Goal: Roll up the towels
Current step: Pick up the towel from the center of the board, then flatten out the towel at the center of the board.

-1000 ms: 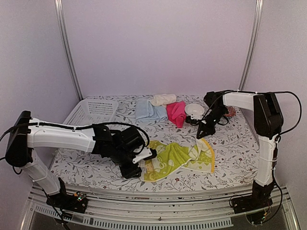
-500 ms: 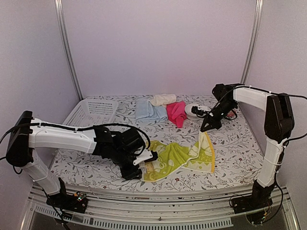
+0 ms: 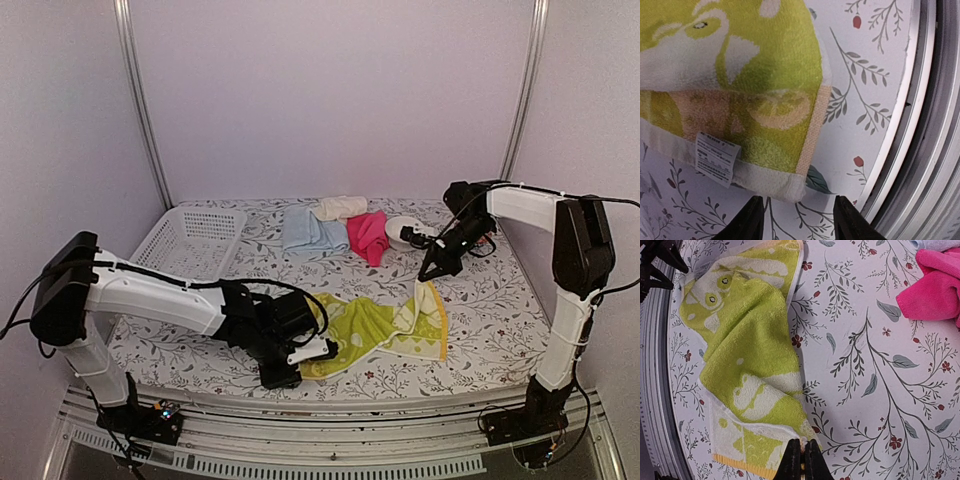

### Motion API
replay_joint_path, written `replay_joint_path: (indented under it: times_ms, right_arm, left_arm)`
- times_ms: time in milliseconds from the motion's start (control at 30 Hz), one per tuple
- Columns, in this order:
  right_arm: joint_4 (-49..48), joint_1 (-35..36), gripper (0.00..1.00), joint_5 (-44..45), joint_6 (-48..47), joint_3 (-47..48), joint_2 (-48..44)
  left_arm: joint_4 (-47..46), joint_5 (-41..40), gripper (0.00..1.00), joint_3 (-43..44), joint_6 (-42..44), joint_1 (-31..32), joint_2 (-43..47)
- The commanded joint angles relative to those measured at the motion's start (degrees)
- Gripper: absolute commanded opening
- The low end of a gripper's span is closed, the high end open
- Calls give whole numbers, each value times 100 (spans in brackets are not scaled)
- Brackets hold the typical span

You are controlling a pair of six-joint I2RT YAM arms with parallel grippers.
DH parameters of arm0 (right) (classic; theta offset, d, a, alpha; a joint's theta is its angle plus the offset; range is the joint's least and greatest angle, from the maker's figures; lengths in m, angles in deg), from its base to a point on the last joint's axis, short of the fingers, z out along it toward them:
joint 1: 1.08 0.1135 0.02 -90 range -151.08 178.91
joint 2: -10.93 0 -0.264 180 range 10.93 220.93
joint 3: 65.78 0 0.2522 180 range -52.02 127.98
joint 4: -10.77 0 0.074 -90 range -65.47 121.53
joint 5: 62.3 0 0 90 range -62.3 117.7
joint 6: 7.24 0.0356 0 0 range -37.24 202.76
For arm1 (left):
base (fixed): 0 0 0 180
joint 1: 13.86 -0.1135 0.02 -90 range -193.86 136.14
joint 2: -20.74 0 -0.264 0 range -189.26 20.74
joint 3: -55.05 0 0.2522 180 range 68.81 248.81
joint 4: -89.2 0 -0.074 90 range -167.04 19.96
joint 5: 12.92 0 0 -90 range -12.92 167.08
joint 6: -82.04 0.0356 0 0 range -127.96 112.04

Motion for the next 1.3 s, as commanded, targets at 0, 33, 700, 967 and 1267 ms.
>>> replay_joint_path:
  times_ms: [0, 33, 700, 967, 1267]
  right_arm:
    - [-54, 1, 2, -147, 69, -93, -180]
    - [-55, 1, 2, -154, 73, -100, -184]
    - [-433, -564, 2, -839, 587, -621, -658]
    - [-872, -1370, 2, -1060, 1454, -389, -1658]
    - [-1120, -1470, 2, -639, 2371, 439, -2633]
  left_arm:
    - [-251, -386, 49, -11, 151, 135, -122]
    - [-271, -411, 48, -5, 166, 151, -133]
    - [-686, -1317, 1, -315, 208, -38, 84]
    - [-1100, -1440, 0, 178, -122, -1640, 1632]
    - [-618, -1961, 0, 1686, -160, -2047, 1802]
